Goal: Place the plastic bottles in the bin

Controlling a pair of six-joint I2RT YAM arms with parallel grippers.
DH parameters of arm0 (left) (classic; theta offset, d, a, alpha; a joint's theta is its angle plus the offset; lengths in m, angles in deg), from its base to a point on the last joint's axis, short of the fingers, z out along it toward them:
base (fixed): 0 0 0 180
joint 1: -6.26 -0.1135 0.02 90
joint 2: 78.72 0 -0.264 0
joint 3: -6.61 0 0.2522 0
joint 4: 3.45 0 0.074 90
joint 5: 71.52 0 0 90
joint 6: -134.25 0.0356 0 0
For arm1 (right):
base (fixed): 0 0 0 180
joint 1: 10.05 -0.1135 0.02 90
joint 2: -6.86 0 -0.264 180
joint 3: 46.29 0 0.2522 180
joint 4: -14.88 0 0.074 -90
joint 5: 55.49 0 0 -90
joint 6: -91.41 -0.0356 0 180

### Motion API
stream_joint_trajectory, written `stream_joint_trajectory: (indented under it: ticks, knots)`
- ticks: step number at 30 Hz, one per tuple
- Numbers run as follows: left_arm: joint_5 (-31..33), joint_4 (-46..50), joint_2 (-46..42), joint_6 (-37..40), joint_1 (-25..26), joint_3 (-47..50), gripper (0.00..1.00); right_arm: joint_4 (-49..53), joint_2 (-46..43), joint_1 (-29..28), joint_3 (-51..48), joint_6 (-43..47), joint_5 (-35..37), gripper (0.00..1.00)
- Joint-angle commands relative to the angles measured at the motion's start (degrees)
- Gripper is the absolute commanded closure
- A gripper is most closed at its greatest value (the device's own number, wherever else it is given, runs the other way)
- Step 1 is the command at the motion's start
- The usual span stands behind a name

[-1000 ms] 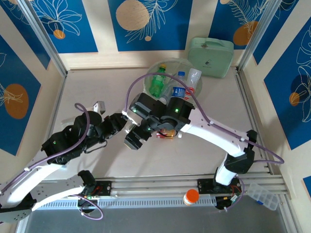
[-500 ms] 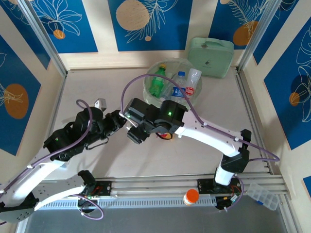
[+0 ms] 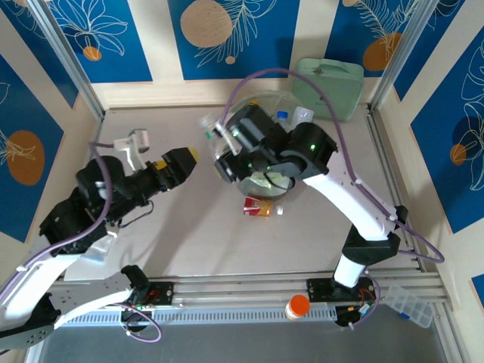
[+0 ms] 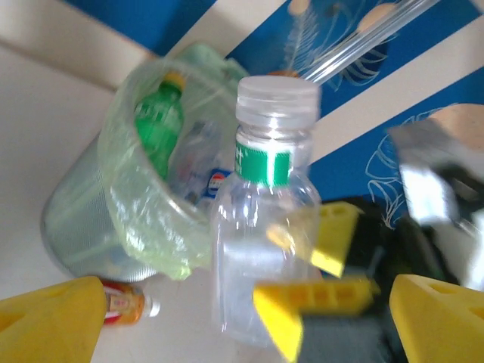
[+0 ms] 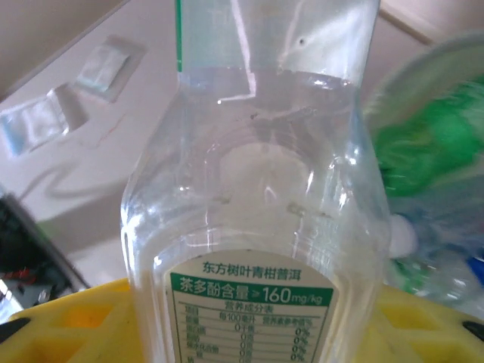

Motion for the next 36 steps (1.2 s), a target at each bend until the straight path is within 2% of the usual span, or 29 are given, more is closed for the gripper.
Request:
stream_joint_trajectory:
  ticks: [1, 5, 8, 12, 19, 28, 36]
  knots:
    - [3.2, 0.6, -1.6, 8.1, 0.1, -3.1, 0.03, 3.4, 0.8, 7.2, 3.7, -6.2, -3.8, 0.45]
    - [4.4, 4.2, -1.3, 9.3, 0.1, -3.6, 0.03, 4.4, 2.7, 17.5, 7.1, -14.8, -13.5, 0.45]
    - [6.0, 7.1, -0.9, 8.7, 0.1, -2.8, 0.03, 3.5, 4.3, 19.8, 7.1, -19.6, -13.4, 0.43]
    - [5.8, 7.7, -1.2, 7.2, 0.1, -0.2, 0.03, 7.2, 8.4, 23.1, 8.9, -27.9, -12.4, 0.43]
    - [5.5, 7.7, -3.0, 5.8, 0.1, 3.4, 0.03, 7.4, 13.8, 22.7, 11.2, -26.7, -9.7, 0.43]
    - [7.2, 10.6, -3.6, 6.5, 0.0, 3.1, 0.02, 8.7, 18.3, 21.6, 10.1, -26.7, -10.3, 0.41]
    - [8.4, 12.5, -3.4, 7.0, 0.0, 3.0, 0.02, 11.9, 19.2, 21.3, 16.0, -23.3, -8.3, 0.3]
